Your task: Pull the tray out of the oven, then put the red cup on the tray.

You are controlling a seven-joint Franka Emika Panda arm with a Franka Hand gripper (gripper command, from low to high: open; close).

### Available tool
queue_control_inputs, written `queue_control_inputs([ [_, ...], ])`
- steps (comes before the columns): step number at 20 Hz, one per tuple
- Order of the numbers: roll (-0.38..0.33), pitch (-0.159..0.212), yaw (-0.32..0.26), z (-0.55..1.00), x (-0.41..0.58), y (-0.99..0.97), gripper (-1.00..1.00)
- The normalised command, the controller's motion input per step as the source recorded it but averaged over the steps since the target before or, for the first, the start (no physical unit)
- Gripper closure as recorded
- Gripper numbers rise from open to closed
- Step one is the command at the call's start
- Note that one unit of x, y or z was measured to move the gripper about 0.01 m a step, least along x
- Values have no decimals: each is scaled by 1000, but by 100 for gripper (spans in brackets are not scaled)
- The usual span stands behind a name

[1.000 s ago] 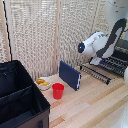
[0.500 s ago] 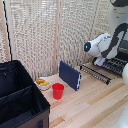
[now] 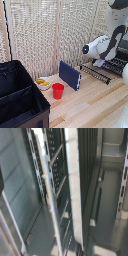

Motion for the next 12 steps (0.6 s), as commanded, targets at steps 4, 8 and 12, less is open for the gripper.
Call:
queue_control_inputs([
  [4,293,51,-12,0,11,-571,-100],
  [8,275,43,0,6,42,-459,-100],
  [12,128,5,0,0,0,-211,100],
])
